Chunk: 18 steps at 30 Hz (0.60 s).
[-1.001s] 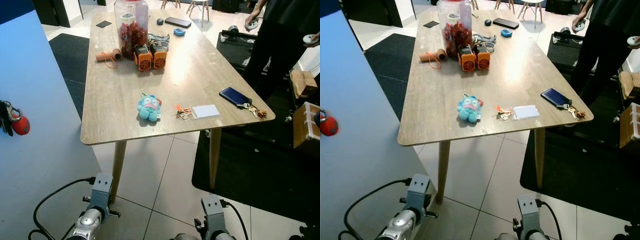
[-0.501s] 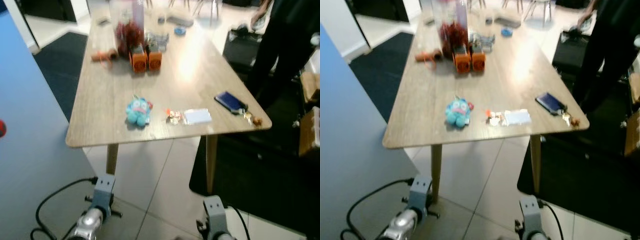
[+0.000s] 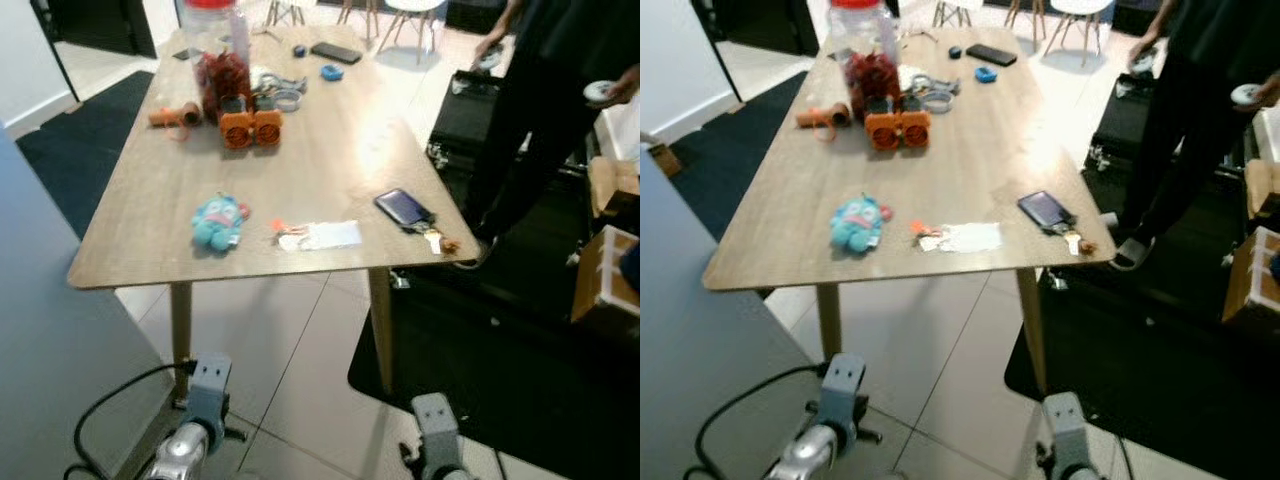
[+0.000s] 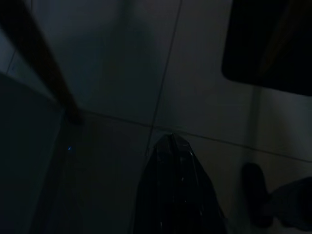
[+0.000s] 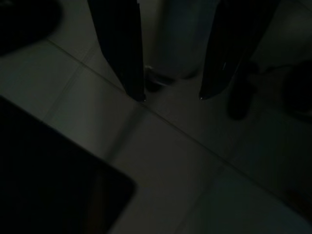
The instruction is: Hang keys on a hook
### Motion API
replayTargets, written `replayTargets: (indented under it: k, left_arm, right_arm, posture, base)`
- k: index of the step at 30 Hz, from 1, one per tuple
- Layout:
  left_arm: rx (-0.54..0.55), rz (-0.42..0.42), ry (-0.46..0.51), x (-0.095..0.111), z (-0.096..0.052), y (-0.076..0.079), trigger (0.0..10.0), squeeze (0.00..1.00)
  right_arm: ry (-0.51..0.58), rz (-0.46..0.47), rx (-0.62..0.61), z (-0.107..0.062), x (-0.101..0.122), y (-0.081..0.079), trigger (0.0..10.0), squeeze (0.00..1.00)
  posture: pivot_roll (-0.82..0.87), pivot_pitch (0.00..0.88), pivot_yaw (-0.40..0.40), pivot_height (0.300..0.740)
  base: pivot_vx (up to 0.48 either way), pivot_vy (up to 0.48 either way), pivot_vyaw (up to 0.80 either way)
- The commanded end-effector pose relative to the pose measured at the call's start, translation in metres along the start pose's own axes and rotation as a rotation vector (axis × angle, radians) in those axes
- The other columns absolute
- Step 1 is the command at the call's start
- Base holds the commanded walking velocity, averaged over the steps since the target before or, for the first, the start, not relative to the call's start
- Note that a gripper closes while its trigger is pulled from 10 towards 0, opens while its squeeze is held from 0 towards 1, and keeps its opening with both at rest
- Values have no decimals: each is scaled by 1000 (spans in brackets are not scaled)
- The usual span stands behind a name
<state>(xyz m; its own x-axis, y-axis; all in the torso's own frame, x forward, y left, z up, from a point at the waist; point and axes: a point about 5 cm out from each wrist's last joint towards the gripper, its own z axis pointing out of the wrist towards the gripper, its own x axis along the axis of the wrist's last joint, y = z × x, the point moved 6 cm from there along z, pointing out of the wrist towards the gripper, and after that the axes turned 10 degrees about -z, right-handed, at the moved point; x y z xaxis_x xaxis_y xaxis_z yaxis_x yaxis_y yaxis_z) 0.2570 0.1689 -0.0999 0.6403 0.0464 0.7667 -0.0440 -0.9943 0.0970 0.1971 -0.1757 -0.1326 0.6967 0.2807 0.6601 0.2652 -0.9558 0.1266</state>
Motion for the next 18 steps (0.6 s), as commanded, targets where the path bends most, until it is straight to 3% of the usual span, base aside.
replayTargets:
  k: [1, 13, 18]
  left_arm:
    - [14, -6, -9, -1, 0, -4, 10000, 0]
    - [17, 3, -6, 3, 1, -4, 10000, 0]
    - [18, 3, -6, 2, 1, -5, 10000, 0]
  right_arm:
    - [-11, 4, 17, 0, -3, -7, 10000, 0]
    - [-15, -1, 11, -1, -4, -2, 10000, 0]
    - [37, -3, 0, 1, 9, 5, 10000, 0]
  posture:
    - [63, 51, -23, 740]
    - [64, 33, -22, 740]
    - [64, 30, -23, 740]
  base:
    - [0, 0, 0]
    - [0, 0, 0]
    - [0, 0, 0]
